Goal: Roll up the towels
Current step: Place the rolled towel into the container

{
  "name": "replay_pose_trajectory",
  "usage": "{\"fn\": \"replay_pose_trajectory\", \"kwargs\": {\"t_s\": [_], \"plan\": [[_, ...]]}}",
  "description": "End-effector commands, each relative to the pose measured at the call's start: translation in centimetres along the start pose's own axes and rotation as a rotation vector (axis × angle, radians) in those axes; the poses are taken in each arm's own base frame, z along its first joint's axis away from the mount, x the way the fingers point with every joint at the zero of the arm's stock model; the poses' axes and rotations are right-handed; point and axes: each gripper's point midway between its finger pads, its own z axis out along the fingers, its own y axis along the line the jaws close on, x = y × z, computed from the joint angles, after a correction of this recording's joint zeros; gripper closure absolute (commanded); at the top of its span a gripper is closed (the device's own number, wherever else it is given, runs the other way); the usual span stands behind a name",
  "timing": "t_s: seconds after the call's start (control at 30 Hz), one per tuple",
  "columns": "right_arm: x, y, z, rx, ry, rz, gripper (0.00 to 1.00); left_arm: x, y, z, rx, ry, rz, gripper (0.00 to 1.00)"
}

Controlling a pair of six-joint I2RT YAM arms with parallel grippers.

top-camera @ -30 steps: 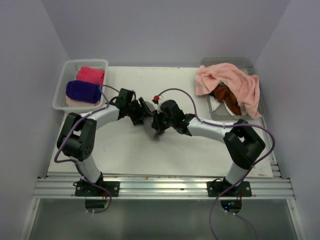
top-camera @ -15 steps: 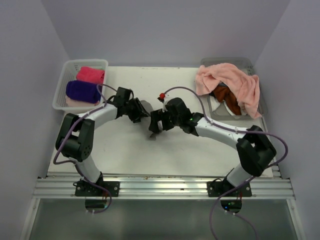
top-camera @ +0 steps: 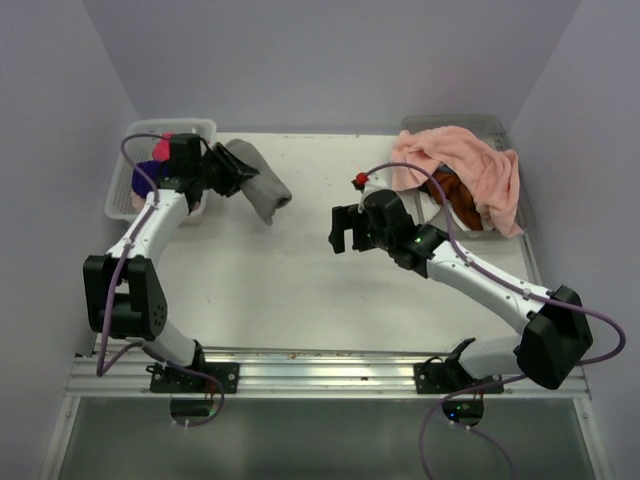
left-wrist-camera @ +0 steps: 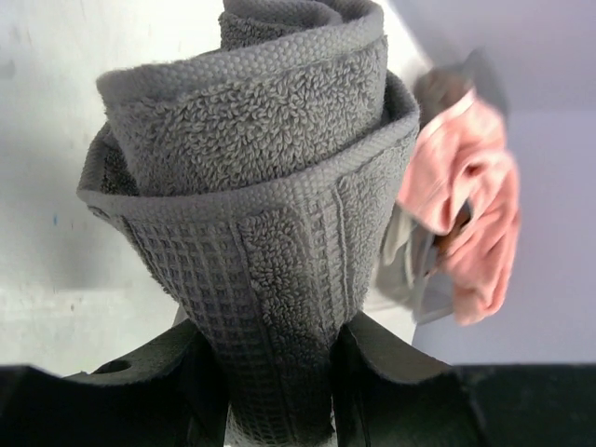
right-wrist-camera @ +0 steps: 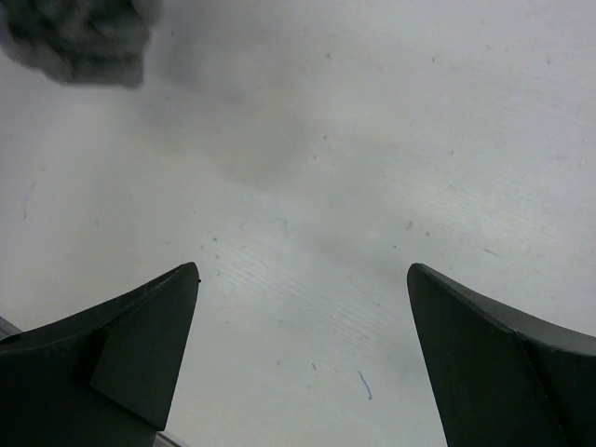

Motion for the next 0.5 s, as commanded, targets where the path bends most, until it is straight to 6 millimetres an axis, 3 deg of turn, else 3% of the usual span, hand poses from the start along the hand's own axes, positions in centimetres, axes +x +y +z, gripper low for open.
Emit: {"fn": "replay_pose_trajectory", "kwargs": {"t_s": [0.0, 0.1, 0.2, 0.33, 0.37, 0.47], "plan": [[0.8, -1.3, -0.1, 0.062, 0.017, -0.004, 0.02, -6.3, -5.5, -4.4, 0.142, -0.165, 0.046, 0.60], [0.8, -0.9, -0.1, 0.042, 0.017, 0.005, 0.02, -10.8, -5.2, -5.9, 0.125, -0.267, 0.022, 0.60], [0.7, -0.6, 0.0, 0.030, 0.020, 0.004, 0.01, -16.7, -5.2, -7.8, 0.122, -0.386, -0.003, 0.59], [0.6, -0.4, 0.0, 0.022, 0.024, -0.005, 0.01, -22.4, -3.8, -8.3, 0.111, -0.497, -0.056, 0.59], [0.5, -0.3, 0.0, 0.018, 0.022, -0.005, 0.02, -23.4, -2.8, -7.5, 0.112, -0.500, -0.083, 0.59], [0.7, -0.2, 0.2, 0.010, 0.032, -0.002, 0.02, -27.1, -3.0, -8.2, 0.179, -0.571, -0.115, 0.59]]}}
